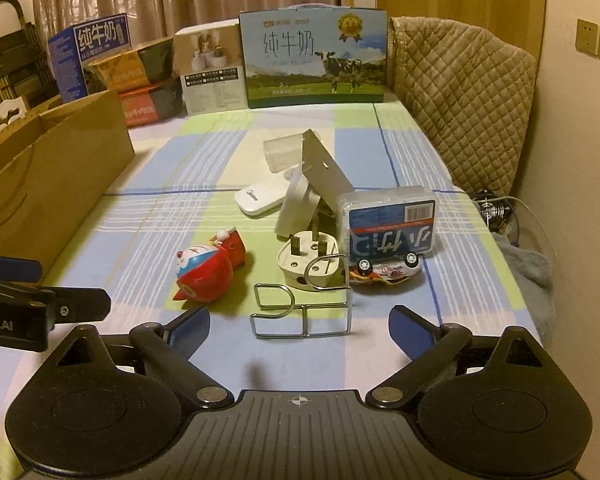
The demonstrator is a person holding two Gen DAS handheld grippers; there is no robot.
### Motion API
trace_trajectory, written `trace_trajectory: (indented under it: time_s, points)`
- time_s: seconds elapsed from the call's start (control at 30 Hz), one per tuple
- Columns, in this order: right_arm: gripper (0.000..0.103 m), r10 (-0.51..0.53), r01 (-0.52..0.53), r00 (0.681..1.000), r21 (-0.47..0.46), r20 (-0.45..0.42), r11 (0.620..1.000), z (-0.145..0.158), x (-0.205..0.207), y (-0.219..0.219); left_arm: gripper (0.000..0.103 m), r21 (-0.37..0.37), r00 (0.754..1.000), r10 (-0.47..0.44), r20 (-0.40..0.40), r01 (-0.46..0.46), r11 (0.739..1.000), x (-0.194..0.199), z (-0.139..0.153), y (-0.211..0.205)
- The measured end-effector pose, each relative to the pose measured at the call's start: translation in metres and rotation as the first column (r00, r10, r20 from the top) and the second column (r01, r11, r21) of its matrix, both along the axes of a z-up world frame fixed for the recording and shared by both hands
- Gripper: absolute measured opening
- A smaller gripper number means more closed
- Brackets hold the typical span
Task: Organize rigid objects
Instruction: 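Grasp the red Doraemon toy with the left tool while the right tool grasps the metal wire stand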
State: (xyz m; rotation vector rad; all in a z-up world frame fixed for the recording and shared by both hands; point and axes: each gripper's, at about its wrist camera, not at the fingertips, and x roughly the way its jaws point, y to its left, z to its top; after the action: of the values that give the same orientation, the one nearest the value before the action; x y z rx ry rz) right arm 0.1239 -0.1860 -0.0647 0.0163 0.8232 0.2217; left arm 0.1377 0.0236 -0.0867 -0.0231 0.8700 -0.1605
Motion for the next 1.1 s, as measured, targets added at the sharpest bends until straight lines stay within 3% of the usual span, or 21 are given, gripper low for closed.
trace_trajectory:
  time_s: [0.27, 0.63, 0.93, 1.1]
  points:
    - [0.087, 0.021, -0.021, 0.999, -0.011, -0.026, 1.000, -0.019, 0.019, 0.005, 0.102, 0.005, 1.000, -0.009, -0.010, 0.009, 1.000, 0.013, -0.011, -0.005]
    - [0.065, 0.039, -0.040, 0.999, -0.056, -0.027, 0.998, -0.031, 0.023, 0.009, 0.102, -0.002, 1.000, -0.002, -0.028, 0.002, 1.000, 0.018, -0.022, -0.004]
    - [0.064, -0.004, 0.004, 1.000, -0.067, 0.006, 0.998, -0.019, 0.016, -0.002, 0.102, -0.039, 0.999, -0.043, -0.004, 0.043, 0.998, 0.025, -0.024, -0.011]
    - [0.064, -0.050, 0.050, 0.999, -0.067, -0.005, 0.996, -0.017, 0.012, -0.014, 0.092, -0.031, 0.993, -0.115, 0.032, 0.116, 0.993, 0.030, -0.024, -0.027]
